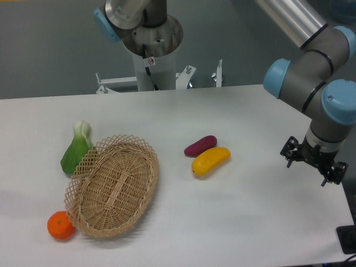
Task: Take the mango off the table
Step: 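Move the open gripper over the yellow mango and lower toward it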
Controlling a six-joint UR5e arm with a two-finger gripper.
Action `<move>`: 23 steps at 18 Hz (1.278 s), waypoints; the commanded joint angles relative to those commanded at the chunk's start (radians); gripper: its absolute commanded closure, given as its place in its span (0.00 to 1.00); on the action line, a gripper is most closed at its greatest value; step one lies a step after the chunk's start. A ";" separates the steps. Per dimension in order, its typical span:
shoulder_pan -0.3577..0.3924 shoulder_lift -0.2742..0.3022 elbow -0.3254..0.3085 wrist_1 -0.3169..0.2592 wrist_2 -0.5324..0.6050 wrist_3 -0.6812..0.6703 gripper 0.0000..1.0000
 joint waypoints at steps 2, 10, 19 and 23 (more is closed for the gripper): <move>-0.002 0.000 -0.002 0.000 0.002 -0.006 0.00; -0.012 0.049 -0.119 0.130 0.009 -0.038 0.00; -0.023 0.199 -0.345 0.126 -0.115 -0.043 0.00; -0.043 0.207 -0.414 0.123 -0.140 -0.043 0.00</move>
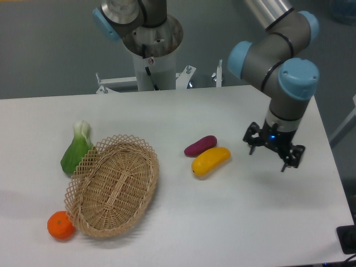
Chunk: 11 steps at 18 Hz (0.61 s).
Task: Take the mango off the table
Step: 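Move the open gripper over the yellow mango and lower toward it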
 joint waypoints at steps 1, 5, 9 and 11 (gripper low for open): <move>0.000 0.002 -0.008 -0.003 0.002 0.000 0.00; -0.003 0.006 -0.029 -0.008 0.005 0.002 0.00; -0.018 0.006 -0.064 -0.003 0.009 -0.002 0.00; -0.031 0.006 -0.075 -0.003 0.009 -0.002 0.00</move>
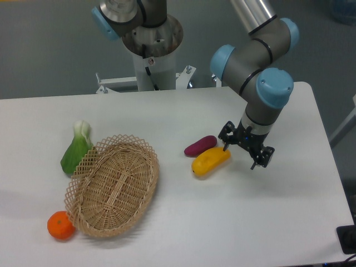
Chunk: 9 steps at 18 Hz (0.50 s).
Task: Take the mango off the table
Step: 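Move the open gripper over the yellow mango and lower toward it, then close the gripper around the yellow mango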
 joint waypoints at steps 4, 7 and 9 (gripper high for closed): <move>-0.048 -0.003 -0.038 0.015 -0.003 0.003 0.00; -0.051 0.003 -0.055 0.015 -0.003 0.011 0.00; -0.058 0.003 -0.063 0.015 -0.002 0.006 0.00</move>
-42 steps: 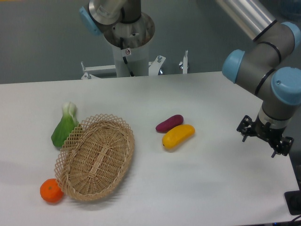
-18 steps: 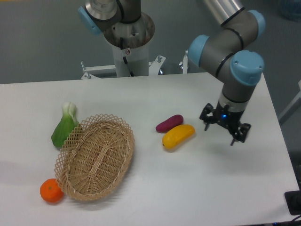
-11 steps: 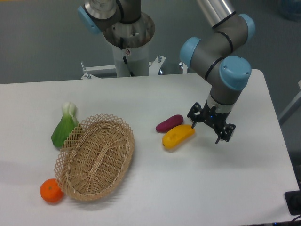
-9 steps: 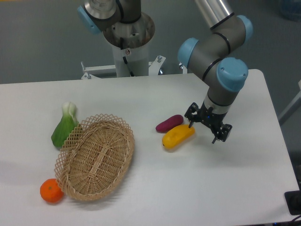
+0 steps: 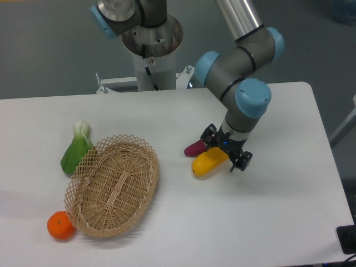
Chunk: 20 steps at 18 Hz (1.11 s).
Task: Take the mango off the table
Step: 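Close the gripper around the yellow mango, then lift the held mango up and carry it away from the sweet potato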
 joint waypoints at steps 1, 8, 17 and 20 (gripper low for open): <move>-0.009 0.000 -0.005 0.000 0.000 -0.003 0.00; -0.051 -0.003 -0.034 0.008 0.024 -0.034 0.00; -0.084 -0.029 -0.014 0.069 0.075 -0.153 0.57; -0.084 -0.022 0.017 0.054 0.090 -0.156 0.61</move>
